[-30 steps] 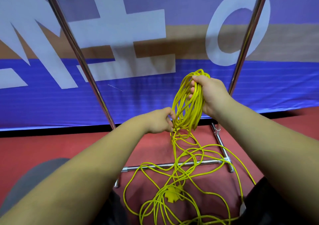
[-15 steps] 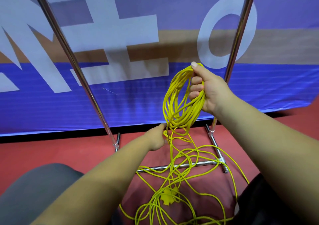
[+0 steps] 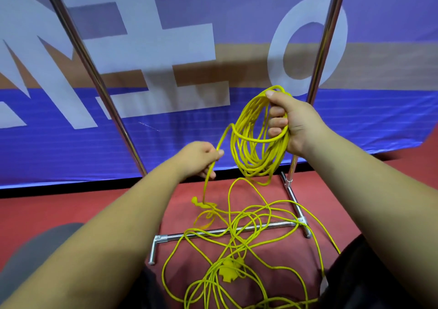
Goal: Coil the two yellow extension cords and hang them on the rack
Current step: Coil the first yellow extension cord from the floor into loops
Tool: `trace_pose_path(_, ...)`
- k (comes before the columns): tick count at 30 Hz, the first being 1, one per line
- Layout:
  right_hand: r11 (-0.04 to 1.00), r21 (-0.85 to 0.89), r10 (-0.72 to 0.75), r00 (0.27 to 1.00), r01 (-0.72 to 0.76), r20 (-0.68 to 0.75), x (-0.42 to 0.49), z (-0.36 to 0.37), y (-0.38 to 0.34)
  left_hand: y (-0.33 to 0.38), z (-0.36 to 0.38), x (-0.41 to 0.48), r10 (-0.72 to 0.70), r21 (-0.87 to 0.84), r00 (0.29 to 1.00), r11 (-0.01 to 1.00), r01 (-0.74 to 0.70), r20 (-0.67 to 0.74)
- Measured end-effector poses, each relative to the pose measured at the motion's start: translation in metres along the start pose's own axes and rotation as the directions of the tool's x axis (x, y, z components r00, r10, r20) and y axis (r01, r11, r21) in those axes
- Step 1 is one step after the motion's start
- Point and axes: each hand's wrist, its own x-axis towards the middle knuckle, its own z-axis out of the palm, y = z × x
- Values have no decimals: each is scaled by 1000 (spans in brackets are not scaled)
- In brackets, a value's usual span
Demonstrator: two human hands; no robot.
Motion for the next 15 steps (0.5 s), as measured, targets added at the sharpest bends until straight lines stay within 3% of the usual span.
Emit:
trace_pose_path(3, 999, -36, -1, 1000, 1, -14, 3, -3, 2, 37, -24, -15, 46, -61, 984, 997, -57, -172)
trace_pose_path(7, 995, -95, 8, 999, -11, -31, 4, 1, 10, 70, -50, -34, 234, -181, 908, 933, -310, -347)
trace_pose_path(9, 993, -118, 12, 999, -17, -39, 2, 4, 13, 72, -59, -39, 317, -221, 890, 890, -398, -327)
trace_pose_path(11, 992, -129, 12, 999, -17, -43, 0, 5, 14, 67, -65, -40, 385, -131, 879, 892, -433, -282)
trace_pose_path(13, 990, -137, 7, 999, -14, -47, -3, 7, 15, 61, -69, -39, 396, 28, 887, 916, -401, -239)
trace_pose_path(15, 990, -140, 3, 999, -10, -48, -5, 6, 14, 56, -70, -40, 308, 34, 937, 951, -307, -167)
